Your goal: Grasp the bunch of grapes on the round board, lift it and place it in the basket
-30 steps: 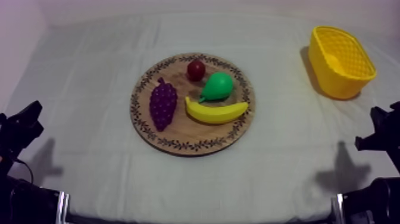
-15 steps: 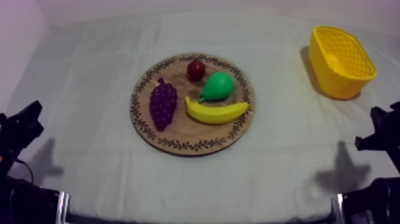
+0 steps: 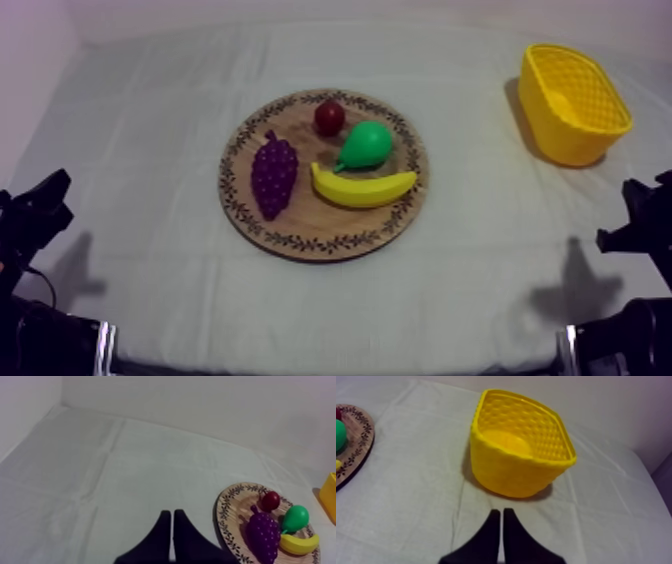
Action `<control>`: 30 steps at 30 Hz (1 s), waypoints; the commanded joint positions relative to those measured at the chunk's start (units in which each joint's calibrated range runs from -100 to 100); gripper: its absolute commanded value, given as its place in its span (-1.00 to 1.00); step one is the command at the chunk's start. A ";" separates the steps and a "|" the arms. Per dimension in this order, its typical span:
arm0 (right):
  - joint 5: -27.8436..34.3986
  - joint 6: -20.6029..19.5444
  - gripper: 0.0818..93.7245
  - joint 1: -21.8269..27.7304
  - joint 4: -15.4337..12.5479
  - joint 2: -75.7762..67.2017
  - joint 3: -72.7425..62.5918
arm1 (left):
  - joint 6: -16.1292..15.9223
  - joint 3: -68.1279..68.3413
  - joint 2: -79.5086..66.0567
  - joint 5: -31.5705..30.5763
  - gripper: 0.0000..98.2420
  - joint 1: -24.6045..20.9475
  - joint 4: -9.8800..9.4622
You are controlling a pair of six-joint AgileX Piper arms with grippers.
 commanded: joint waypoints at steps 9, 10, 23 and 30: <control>-0.03 0.05 -0.99 -0.03 0.00 -0.01 0.02 | 0.01 -0.02 0.00 -0.05 -1.00 0.00 -0.04; -0.03 0.11 -0.99 -0.03 0.00 -0.01 0.02 | 0.01 -0.02 0.00 -0.05 -1.00 0.00 -0.04; -0.16 -0.07 -0.99 -0.03 0.02 -0.01 0.02 | 0.01 -0.02 0.00 -0.05 -1.00 0.00 -0.04; -2.79 2.76 -0.99 -1.72 -0.27 4.73 -3.70 | 0.01 -0.02 0.00 -0.05 -1.00 0.00 -0.04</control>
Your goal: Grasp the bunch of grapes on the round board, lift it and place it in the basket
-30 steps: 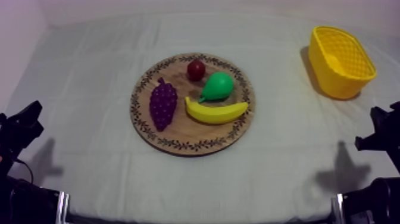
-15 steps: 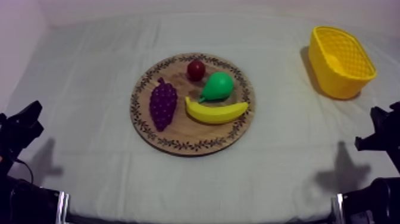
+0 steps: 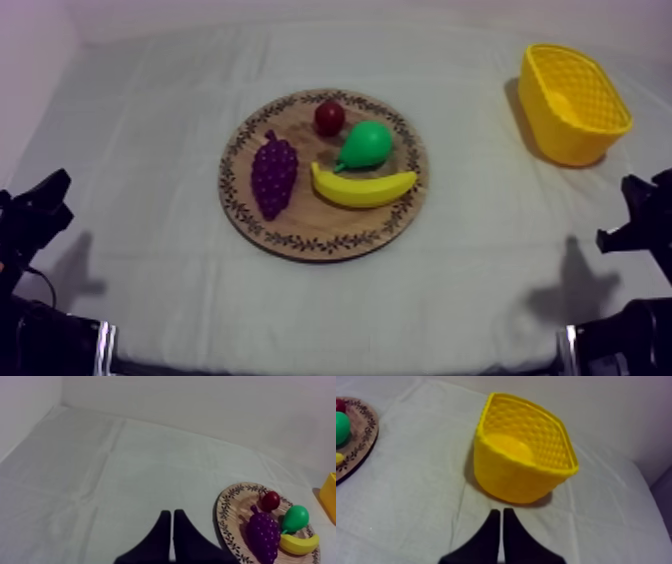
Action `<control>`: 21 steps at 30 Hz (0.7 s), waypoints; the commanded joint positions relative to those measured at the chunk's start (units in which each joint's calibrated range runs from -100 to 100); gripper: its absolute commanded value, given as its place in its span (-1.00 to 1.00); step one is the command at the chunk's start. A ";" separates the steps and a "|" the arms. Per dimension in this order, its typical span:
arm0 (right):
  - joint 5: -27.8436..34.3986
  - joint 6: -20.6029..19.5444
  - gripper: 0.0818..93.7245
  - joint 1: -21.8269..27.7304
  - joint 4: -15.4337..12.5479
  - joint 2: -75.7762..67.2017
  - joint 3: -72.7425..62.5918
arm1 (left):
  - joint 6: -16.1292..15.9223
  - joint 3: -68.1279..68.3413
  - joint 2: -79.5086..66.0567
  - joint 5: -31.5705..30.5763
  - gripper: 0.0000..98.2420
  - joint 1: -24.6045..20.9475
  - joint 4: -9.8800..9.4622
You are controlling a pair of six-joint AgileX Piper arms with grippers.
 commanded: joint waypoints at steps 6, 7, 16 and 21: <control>-0.87 2.04 -0.99 -4.26 -0.07 15.37 -15.22 | 0.01 -0.02 0.00 -0.05 -1.00 0.00 -0.04; -0.82 2.04 -0.99 -5.08 0.03 17.90 -17.97 | 0.01 -0.02 0.00 -0.05 -1.00 0.00 -0.04; 1.24 -0.24 -1.00 -13.36 1.72 39.10 -41.65 | 0.01 -0.02 0.00 -0.05 -1.00 0.00 -0.04; 4.77 -4.50 -1.00 -18.60 4.01 49.81 -54.49 | -0.01 -0.02 0.00 -0.05 -1.00 0.00 -0.04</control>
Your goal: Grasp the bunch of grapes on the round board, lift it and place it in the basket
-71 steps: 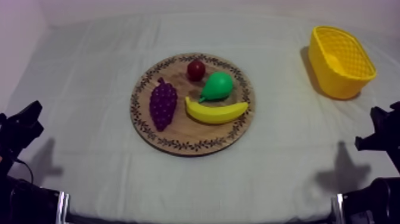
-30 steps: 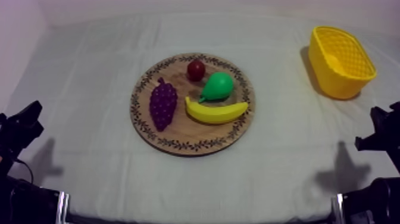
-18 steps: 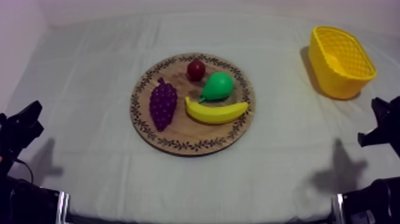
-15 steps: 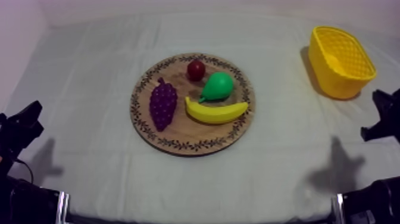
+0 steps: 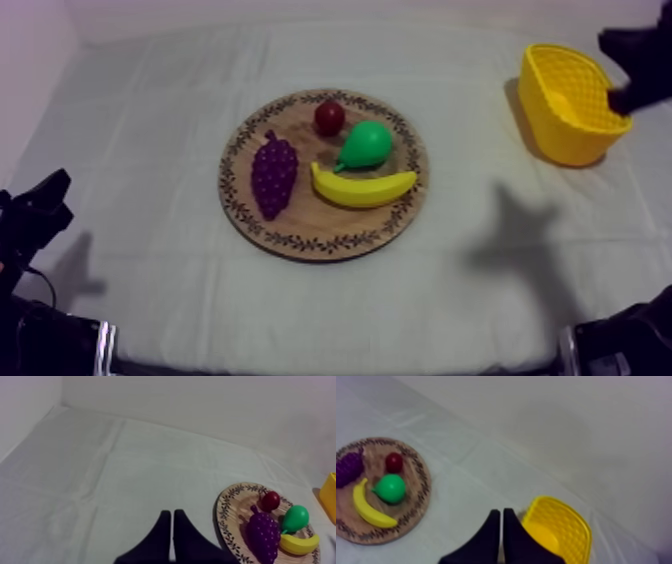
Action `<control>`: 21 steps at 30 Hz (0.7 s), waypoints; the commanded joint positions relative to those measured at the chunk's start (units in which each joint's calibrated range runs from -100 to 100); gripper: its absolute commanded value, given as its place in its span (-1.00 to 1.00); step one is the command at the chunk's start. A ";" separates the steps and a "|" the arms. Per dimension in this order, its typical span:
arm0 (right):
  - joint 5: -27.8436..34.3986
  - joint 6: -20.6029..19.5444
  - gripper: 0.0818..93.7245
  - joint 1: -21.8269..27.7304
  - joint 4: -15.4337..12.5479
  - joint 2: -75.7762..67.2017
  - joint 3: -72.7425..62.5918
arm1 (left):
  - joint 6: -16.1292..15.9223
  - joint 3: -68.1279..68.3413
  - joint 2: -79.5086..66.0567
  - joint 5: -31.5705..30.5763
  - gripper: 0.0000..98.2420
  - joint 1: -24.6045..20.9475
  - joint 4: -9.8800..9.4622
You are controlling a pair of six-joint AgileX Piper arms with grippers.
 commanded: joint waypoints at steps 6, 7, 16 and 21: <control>13.01 -8.23 -1.00 -9.58 2.69 19.01 -25.22 | -0.02 -0.02 0.00 -0.05 -1.00 0.00 -0.04; 15.28 -8.46 -1.00 -10.46 2.33 20.93 -27.93 | -0.01 -0.02 0.00 -0.05 -1.00 0.00 -0.04; 31.93 -15.05 -1.00 -16.88 2.05 36.86 -50.64 | 0.00 -0.02 0.00 -0.05 -1.00 0.00 -0.04; 38.76 -20.29 -1.00 -18.78 1.84 44.99 -61.35 | 0.01 -0.02 0.00 -0.05 -1.00 0.00 -0.04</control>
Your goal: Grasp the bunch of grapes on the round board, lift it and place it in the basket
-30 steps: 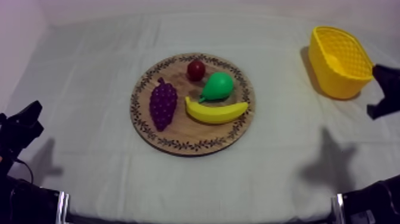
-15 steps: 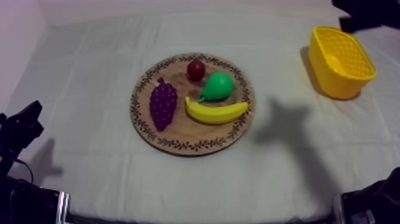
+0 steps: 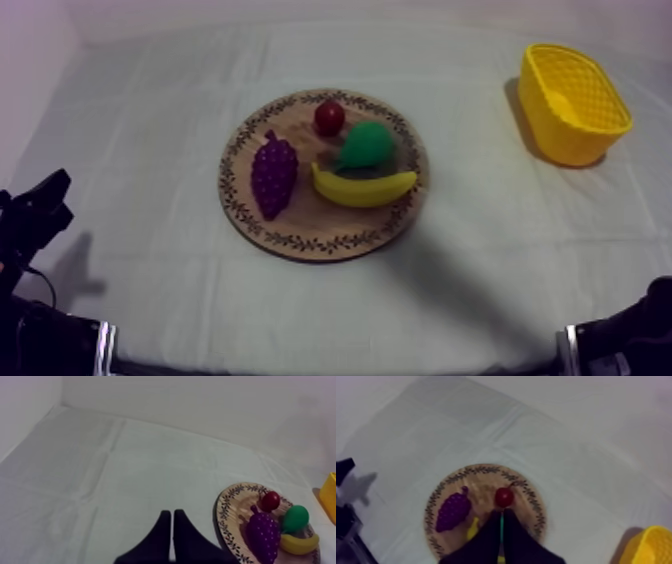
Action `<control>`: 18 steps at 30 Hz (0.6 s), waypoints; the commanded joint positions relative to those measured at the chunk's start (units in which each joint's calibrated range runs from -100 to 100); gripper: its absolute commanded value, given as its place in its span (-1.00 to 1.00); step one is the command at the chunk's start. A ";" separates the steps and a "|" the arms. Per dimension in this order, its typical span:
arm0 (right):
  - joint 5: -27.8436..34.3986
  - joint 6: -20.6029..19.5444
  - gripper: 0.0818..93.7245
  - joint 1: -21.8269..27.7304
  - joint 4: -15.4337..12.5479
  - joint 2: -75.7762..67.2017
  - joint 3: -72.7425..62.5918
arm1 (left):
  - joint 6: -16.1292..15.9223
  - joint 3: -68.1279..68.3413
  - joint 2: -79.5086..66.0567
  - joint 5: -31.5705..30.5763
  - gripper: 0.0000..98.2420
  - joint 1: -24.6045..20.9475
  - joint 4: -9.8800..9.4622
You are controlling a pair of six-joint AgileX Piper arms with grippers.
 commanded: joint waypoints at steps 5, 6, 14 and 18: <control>9.05 -7.79 -1.00 -2.57 0.61 11.47 -16.99 | 0.01 -0.02 0.00 -0.05 -1.00 0.00 -0.04; 10.90 -8.73 -1.00 -3.19 0.98 12.91 -19.03 | 0.01 -0.02 0.00 -0.05 -1.00 0.00 -0.04; 24.20 -14.42 -1.00 -6.71 2.58 22.60 -32.48 | 0.01 -0.02 0.00 -0.05 -1.00 0.00 -0.04; 26.11 -16.74 -1.00 -7.16 2.85 26.20 -35.05 | 0.01 -0.02 0.00 -0.05 -1.00 0.00 -0.04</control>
